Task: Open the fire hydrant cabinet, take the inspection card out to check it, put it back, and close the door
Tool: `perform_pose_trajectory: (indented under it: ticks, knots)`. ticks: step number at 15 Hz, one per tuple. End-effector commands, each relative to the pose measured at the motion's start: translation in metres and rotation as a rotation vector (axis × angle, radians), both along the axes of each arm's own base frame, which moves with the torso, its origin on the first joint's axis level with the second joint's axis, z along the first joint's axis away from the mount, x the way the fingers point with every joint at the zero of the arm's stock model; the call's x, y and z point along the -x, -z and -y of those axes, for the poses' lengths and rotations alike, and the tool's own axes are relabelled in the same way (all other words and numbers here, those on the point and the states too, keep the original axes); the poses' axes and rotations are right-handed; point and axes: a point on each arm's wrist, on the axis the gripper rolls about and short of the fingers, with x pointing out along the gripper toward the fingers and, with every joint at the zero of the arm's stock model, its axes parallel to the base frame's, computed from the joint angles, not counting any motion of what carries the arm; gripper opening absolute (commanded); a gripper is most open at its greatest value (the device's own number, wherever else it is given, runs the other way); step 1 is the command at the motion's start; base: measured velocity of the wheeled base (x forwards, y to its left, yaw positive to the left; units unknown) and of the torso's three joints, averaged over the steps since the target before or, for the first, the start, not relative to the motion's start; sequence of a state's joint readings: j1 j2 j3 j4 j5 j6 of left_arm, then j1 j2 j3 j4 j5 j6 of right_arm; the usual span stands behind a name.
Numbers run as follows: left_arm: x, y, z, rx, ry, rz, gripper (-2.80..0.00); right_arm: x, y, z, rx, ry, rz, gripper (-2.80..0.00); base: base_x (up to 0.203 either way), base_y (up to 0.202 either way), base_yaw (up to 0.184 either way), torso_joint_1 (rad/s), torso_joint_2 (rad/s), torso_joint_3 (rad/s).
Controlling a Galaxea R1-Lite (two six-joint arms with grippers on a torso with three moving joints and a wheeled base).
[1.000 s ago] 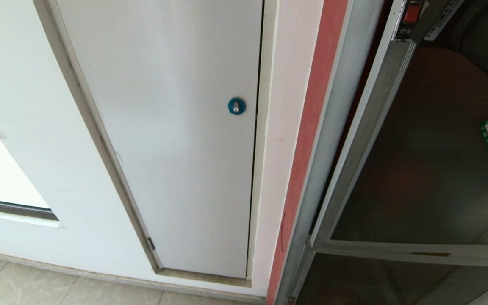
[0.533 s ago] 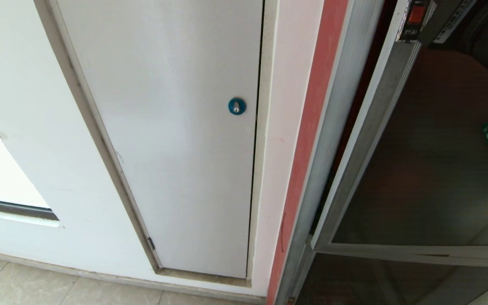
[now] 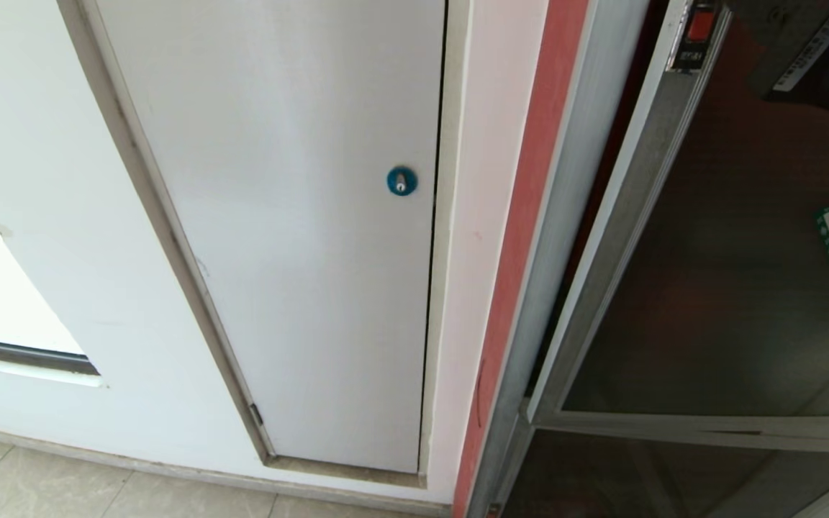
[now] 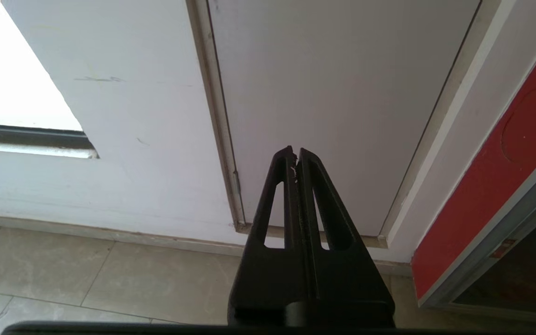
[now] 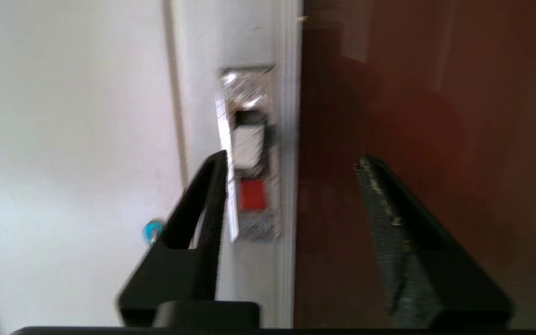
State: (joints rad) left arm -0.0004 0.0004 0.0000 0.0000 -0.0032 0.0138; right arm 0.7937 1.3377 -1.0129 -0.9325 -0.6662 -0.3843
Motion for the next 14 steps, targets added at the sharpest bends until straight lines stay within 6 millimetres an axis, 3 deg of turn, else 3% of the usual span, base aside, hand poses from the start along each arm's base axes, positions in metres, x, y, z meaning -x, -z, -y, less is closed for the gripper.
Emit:
perform_pose_trajectory:
  ticks: [1,10,11,14]
  knots:
    - [0.0,0.0,0.0,0.0,-0.001,0.0,-2.8,0.016,0.002,0.002,0.044,-0.055,-0.038,0.0,0.0,0.0,0.0,0.0,0.0,0.0]
    - [0.0,0.0,0.0,-0.001,-0.001,-0.001,-2.8,0.04,0.018,0.021,0.082,-0.073,-0.087,0.0,0.0,0.0,0.0,0.0,0.0,0.0]
    - [0.0,0.0,0.0,-0.001,-0.001,-0.001,-2.8,0.045,0.02,0.027,0.083,-0.069,-0.089,-2.8,0.0,0.0,0.0,0.0,0.0,0.0]
    - [0.0,0.0,0.0,-0.001,0.0,0.0,-2.8,0.058,0.028,0.05,0.11,-0.036,-0.117,-2.8,0.0,0.0,0.0,0.0,0.0,0.0]
